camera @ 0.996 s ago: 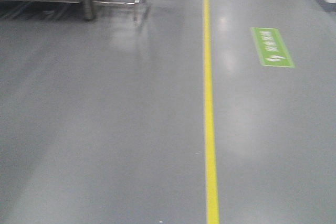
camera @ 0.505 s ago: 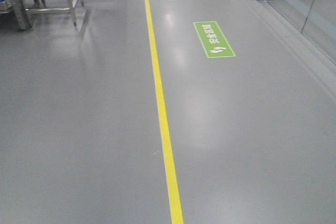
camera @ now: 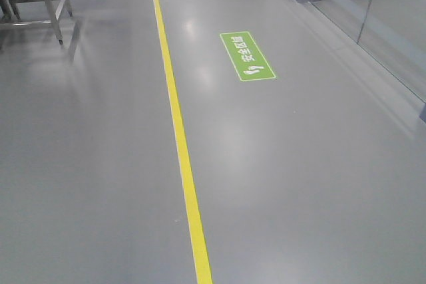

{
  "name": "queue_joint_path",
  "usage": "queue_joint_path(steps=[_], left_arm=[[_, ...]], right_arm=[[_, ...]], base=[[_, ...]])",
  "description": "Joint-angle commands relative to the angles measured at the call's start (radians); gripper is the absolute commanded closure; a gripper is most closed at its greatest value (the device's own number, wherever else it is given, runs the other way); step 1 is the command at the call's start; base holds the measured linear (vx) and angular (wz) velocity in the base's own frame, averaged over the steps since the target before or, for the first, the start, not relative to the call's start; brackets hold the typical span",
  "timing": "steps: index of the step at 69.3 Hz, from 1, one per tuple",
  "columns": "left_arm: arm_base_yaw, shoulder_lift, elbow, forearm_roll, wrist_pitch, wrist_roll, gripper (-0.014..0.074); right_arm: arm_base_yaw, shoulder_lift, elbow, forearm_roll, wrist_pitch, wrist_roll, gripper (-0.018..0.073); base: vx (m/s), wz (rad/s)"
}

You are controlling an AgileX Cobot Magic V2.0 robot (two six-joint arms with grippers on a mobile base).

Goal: Move and align brake pads A on conveyor
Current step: 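Drive the base along the yellow floor line across the hall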

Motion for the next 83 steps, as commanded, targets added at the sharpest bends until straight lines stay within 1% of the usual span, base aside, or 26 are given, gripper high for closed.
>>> queue_joint_path(steps=[1, 42, 83], left_arm=[[-0.004, 0.008, -0.026, -0.006, -0.068, -0.007, 0.0150], [-0.004, 0.008, -0.026, -0.006, -0.068, -0.007, 0.0150], [-0.004, 0.008, -0.026, -0.006, -0.068, -0.007, 0.0150]], right_arm=[[-0.007, 0.011, -0.025, -0.005, -0.073, -0.009, 0.0106], [-0.007, 0.011, -0.025, -0.005, -0.073, -0.009, 0.0106], [-0.007, 0.011, -0.025, -0.005, -0.073, -0.009, 0.0106]], base=[[0.37, 0.06], [0.47, 0.26], [0.57, 0.02]])
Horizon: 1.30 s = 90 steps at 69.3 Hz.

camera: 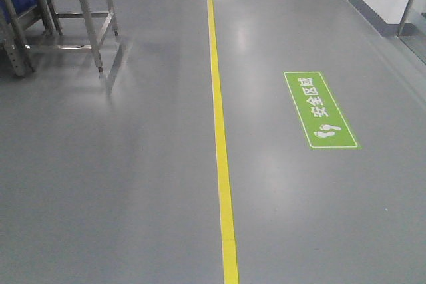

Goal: Move and align brake pads A on conveyor
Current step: 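Drive the base along the yellow floor line across the hall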

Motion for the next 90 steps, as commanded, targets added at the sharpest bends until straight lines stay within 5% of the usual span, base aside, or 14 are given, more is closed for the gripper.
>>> queue_joint_path(steps=[1, 90], left_arm=[[-0.004, 0.008, -0.026, -0.006, -0.070, -0.007, 0.0150], [-0.004, 0.008, -0.026, -0.006, -0.070, -0.007, 0.0150]], right_arm=[[-0.007, 0.011, -0.025, -0.005, -0.073, -0.009, 0.0106], [-0.007, 0.011, -0.025, -0.005, -0.073, -0.009, 0.0106]], base=[[0.62, -0.03], [0.68, -0.02]])
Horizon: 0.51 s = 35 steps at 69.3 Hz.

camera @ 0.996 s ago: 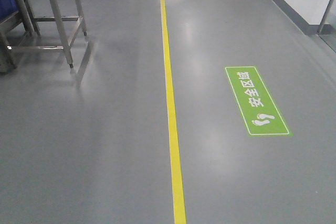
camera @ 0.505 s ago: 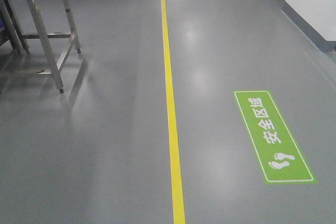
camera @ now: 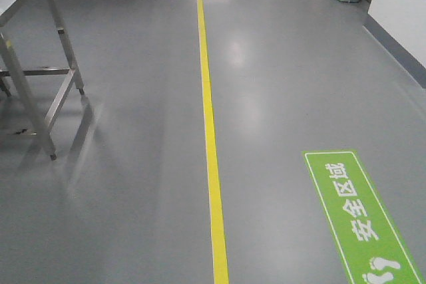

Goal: Move and align brake pads A on conveyor
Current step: 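Drive the base along the yellow floor line across the hall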

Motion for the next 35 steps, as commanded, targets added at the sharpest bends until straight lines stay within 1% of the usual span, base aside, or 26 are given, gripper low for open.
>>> queue_joint_path(steps=[1, 35], left_arm=[[-0.004, 0.008, -0.026, -0.006, -0.070, -0.007, 0.0150], [-0.004, 0.008, -0.026, -0.006, -0.070, -0.007, 0.0150]], right_arm=[[-0.007, 0.011, -0.025, -0.005, -0.073, -0.009, 0.0106], [-0.007, 0.011, -0.025, -0.005, -0.074, -0.009, 0.0106]], base=[[0.70, -0.02], [0.70, 0.02]])
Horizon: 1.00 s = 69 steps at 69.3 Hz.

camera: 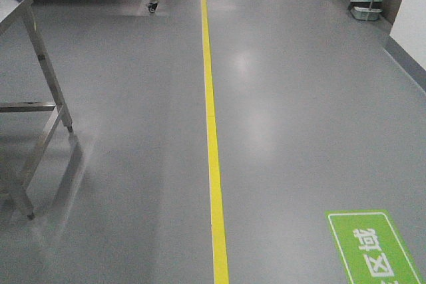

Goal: Move and align brake pads A on conveyor
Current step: 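Drive the base along the yellow floor line across the hall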

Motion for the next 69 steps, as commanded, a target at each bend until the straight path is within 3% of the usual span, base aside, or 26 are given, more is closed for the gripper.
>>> queue_joint_path(steps=[1, 69], left_arm=[[-0.004, 0.008, -0.026, -0.006, -0.070, -0.007, 0.0150], [-0.004, 0.007, -0.026, -0.006, -0.070, -0.007, 0.0150]], right_arm=[[-0.007, 0.011, -0.025, -0.005, -0.075, -0.009, 0.0106], [-0.007, 0.011, -0.025, -0.005, -0.074, -0.009, 0.0106]], base=[[0.71, 0.05], [0.67, 0.01]])
